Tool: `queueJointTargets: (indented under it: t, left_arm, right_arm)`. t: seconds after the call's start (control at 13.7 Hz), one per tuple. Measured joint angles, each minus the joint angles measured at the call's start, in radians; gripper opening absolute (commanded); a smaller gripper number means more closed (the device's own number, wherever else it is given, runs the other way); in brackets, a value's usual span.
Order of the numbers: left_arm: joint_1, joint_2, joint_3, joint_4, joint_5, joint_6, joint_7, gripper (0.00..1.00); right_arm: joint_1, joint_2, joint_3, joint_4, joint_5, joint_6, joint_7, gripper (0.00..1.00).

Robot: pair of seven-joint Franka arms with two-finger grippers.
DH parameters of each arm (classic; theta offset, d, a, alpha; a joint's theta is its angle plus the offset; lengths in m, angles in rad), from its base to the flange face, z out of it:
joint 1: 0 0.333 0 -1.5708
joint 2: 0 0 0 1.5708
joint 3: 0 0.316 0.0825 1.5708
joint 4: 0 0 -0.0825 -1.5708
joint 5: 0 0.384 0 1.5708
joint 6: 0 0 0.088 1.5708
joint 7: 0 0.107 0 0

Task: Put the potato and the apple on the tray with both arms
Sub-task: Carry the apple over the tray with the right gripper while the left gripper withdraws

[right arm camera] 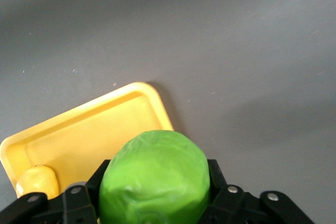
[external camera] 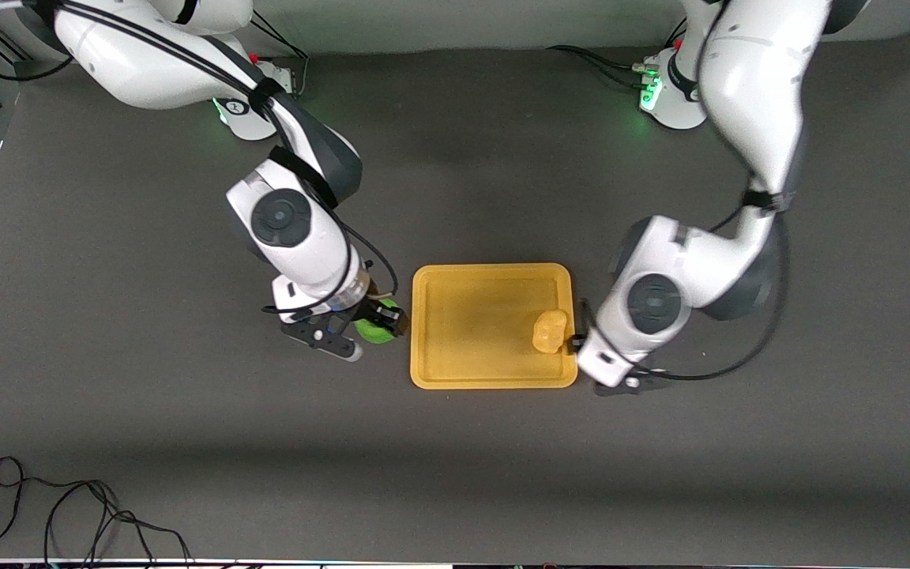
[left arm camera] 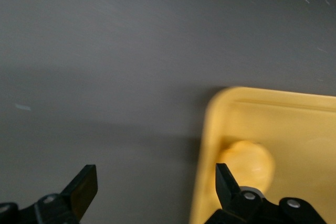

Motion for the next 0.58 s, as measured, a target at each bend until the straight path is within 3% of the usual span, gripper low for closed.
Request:
queueJointTargets:
  t: [0.36,0.58]
  left_arm:
    - [0.257,-0.188,0.002,-0.001,-0.001,-0.148,0.38,1.0]
    - [0.302,-0.278,0.001,-0.002,-0.003,-0.195,0.426,1.0]
  right_arm:
    - [0.272,0.135,-0.165,0.14,-0.044,0.0,0.151,0.26]
    - [0.333,0.209,-0.226,0.192,-0.054,0.005,0.169,0.26]
